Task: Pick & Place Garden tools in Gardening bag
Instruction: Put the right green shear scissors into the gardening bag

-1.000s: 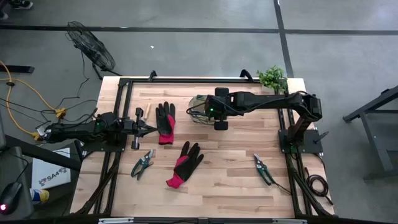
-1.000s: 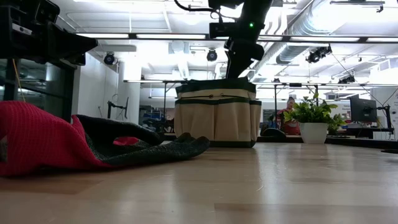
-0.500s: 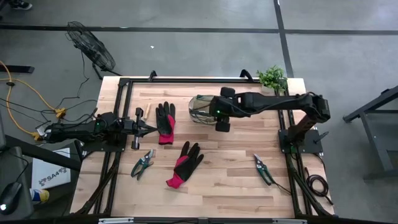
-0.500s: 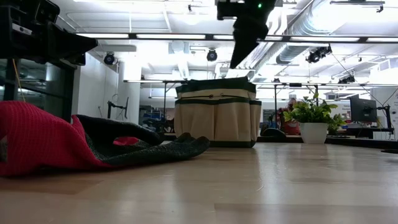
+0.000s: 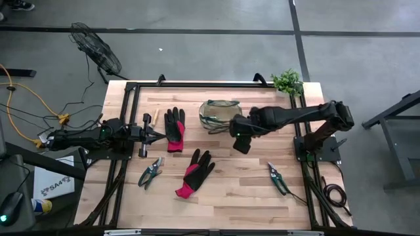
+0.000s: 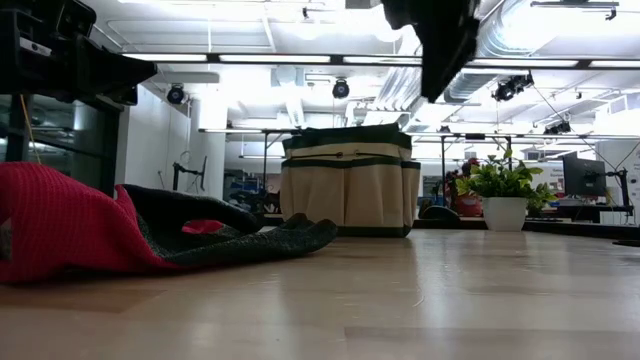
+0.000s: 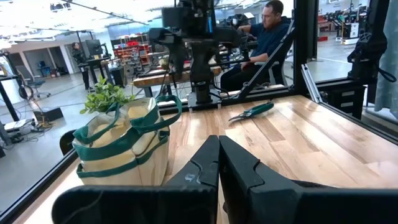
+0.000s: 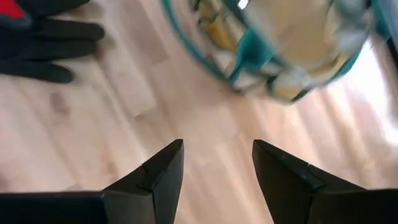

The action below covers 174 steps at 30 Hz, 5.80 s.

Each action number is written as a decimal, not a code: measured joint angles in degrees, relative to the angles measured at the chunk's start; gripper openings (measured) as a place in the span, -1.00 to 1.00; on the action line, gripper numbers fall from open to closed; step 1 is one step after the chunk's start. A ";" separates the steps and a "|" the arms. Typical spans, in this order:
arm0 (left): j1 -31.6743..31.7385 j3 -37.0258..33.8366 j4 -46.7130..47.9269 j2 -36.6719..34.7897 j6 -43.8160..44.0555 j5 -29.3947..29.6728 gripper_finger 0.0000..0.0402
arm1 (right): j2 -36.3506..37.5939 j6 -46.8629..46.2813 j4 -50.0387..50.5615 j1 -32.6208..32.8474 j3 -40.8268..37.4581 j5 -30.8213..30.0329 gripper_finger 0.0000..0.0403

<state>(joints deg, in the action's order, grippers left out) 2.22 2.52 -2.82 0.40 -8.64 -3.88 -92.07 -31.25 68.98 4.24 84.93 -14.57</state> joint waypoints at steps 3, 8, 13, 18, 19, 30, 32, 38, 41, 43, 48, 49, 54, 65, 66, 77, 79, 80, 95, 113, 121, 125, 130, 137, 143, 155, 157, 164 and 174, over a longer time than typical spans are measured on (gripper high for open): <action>0.01 0.00 -0.02 -0.01 0.00 0.01 -0.99 | 0.00 -7.35 2.37 1.65 0.00 1.67 -0.09; 0.00 0.00 -0.02 -0.02 0.00 0.00 -0.99 | 0.00 -22.60 8.72 5.62 0.00 2.09 -0.09; 0.01 0.00 0.01 -0.01 0.00 0.02 -0.99 | 0.02 -36.37 13.97 11.29 -2.13 6.78 -0.09; 0.00 0.00 -0.02 0.00 0.00 0.01 -0.99 | 0.02 -47.27 13.63 16.87 -6.45 12.73 -0.09; 0.00 0.00 -0.01 0.00 0.00 0.02 -0.99 | 0.02 -49.51 13.63 17.87 -7.49 13.99 -0.09; 0.01 0.00 -0.02 -0.01 0.00 0.02 -0.99 | -0.02 -62.50 5.34 24.79 -18.97 22.69 -0.09; 0.00 0.00 -0.02 0.00 0.00 0.02 -0.99 | -0.02 -64.13 2.93 25.65 -20.89 23.80 -0.09; 0.01 0.00 -0.02 -0.02 0.00 0.01 -0.99 | -0.07 -67.91 -4.73 28.57 -26.55 27.74 -0.09; 0.01 -0.01 -0.02 -0.01 0.00 0.00 -0.99 | -0.07 -69.64 -7.91 29.57 -28.42 28.18 -0.09; 0.00 0.00 -0.02 0.00 0.00 0.00 -0.99 | -0.07 -70.73 -9.73 30.16 -29.39 28.22 -0.09; 0.00 0.00 -0.02 -0.02 0.00 0.00 -0.99 | -0.07 -71.20 -12.10 30.88 -30.89 28.35 -0.09; 0.00 0.00 -0.02 0.00 0.00 0.00 -0.99 | -0.07 -71.26 -12.60 31.07 -31.25 28.31 -0.09; 0.02 -0.02 -0.02 0.00 0.00 0.00 -0.99 | -0.07 -72.51 -16.04 31.90 -33.62 28.69 -0.09; 0.00 0.00 -0.02 0.00 0.00 0.01 -0.99 | -0.18 -72.74 -22.91 32.27 -36.95 28.01 -0.09; 0.00 -0.02 -0.02 -0.02 0.00 0.00 -0.99 | -0.20 -72.73 -23.28 32.27 -37.34 28.10 -0.09; 0.01 -0.01 -0.02 -0.01 0.00 0.02 -0.99 | -0.22 -72.08 -24.14 32.26 -37.77 26.62 -0.09; 0.01 -0.01 -0.02 -0.02 0.00 0.00 -0.99 | -0.22 -72.05 -24.16 32.26 -37.77 26.66 -0.09; 0.01 0.00 -0.02 0.00 0.00 0.02 -0.99 | -0.22 -72.01 -24.17 32.25 -37.77 26.74 -0.09; 0.00 -0.02 -0.02 0.00 0.00 0.00 -0.99 | -0.22 -67.90 -24.39 31.70 -37.77 28.45 -0.09; 0.00 -0.01 -0.02 -0.01 0.00 0.01 -0.99 | -0.24 -67.46 -24.66 31.33 -37.77 28.16 -0.58; 0.01 0.00 -0.01 -0.01 0.00 0.01 -0.99 | -0.24 -67.43 -24.62 31.33 -37.77 27.98 -0.74; 0.02 -0.01 -0.02 0.00 0.00 0.01 -0.99 | -0.22 -65.84 -24.54 31.33 -37.73 26.19 -0.76; 0.00 0.00 -0.02 -0.02 0.00 0.00 -0.99 | -0.22 -63.47 -25.37 31.33 -37.69 25.40 -0.77; 0.01 -0.01 -0.02 0.00 0.00 0.00 -0.99 | -0.28 -57.68 -26.31 30.97 -35.04 19.73 -0.78; 0.00 -0.01 -0.02 -0.01 0.00 0.01 -0.99 | -0.28 -51.61 -25.79 29.41 -30.44 15.52 -0.78; 0.02 0.00 -0.02 -0.01 0.00 0.01 -0.99 | -0.28 -32.51 -24.74 24.92 -22.79 12.74 -0.79; 0.00 0.00 -0.01 -0.01 0.00 0.00 -0.99 | -0.28 -29.20 -22.32 23.89 -21.09 12.96 -0.79; 0.00 -0.01 -0.02 -0.02 0.00 0.00 -0.99 | -0.28 -18.19 -7.79 19.17 -11.98 10.10 -0.79; 0.00 -0.02 -0.02 -0.02 0.00 0.00 -0.99 | -0.27 2.35 -1.93 9.56 -2.57 -0.77 -0.79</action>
<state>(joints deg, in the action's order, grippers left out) 2.22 2.50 -2.83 0.38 -8.64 -3.87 -92.34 -28.90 67.05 13.80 82.36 -15.34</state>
